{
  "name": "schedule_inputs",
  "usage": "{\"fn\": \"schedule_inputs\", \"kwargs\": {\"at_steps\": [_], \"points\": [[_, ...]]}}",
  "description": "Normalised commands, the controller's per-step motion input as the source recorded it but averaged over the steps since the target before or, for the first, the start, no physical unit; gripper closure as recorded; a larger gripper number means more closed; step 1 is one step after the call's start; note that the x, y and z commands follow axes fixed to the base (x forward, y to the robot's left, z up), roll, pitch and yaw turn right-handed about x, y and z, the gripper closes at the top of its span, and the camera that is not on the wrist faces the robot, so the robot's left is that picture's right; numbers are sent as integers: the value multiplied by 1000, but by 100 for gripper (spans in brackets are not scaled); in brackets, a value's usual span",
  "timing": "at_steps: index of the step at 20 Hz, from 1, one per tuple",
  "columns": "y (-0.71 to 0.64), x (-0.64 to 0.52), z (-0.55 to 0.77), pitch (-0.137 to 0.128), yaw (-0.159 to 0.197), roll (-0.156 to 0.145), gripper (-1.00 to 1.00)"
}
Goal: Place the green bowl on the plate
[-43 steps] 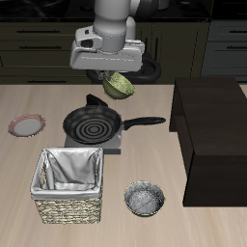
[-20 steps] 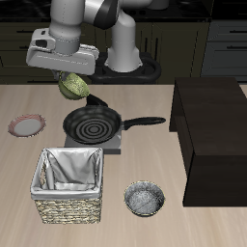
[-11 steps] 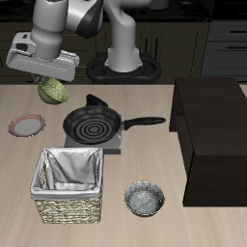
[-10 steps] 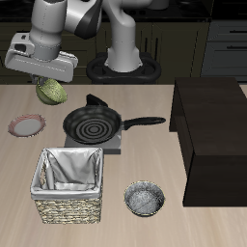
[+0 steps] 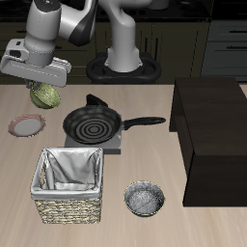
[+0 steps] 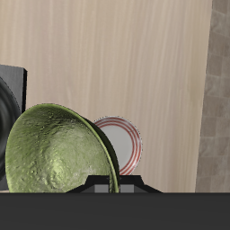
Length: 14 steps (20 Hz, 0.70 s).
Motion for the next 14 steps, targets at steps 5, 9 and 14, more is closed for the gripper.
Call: {"fn": "schedule_inputs", "kwargs": {"at_steps": [5,9,14], "points": [[-170,-158,-216,-10,-1,-10,100],[-89,-173,-286,28,-8,38,100],[-232,30,-358,42,-10,-29,100]]}}
